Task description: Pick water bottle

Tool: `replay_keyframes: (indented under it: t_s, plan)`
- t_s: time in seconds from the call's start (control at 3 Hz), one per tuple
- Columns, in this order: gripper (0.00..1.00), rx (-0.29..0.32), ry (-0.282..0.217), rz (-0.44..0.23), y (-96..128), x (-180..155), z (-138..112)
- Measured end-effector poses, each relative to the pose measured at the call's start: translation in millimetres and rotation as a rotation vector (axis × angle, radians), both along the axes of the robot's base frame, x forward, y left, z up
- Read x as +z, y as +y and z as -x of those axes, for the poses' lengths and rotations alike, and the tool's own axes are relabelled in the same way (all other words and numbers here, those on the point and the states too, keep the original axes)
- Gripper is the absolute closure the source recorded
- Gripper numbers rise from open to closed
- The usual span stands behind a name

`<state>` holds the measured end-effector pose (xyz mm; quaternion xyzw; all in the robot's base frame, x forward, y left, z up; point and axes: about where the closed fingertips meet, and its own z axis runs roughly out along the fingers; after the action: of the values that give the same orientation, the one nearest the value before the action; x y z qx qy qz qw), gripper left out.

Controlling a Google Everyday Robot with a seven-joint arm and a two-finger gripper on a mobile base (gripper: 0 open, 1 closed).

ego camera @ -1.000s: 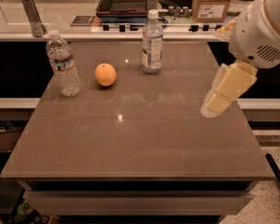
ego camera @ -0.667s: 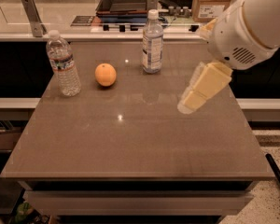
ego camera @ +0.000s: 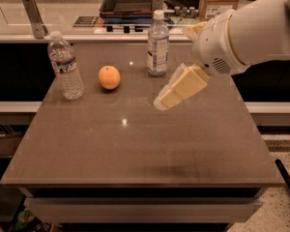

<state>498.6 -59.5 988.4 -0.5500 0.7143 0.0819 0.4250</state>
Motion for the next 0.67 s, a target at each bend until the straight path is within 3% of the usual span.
replay_keyframes:
  t_s: [0.67]
  plan:
    - [0.00,0.090,-0.111,-0.141,50.7,7.8,-15.2]
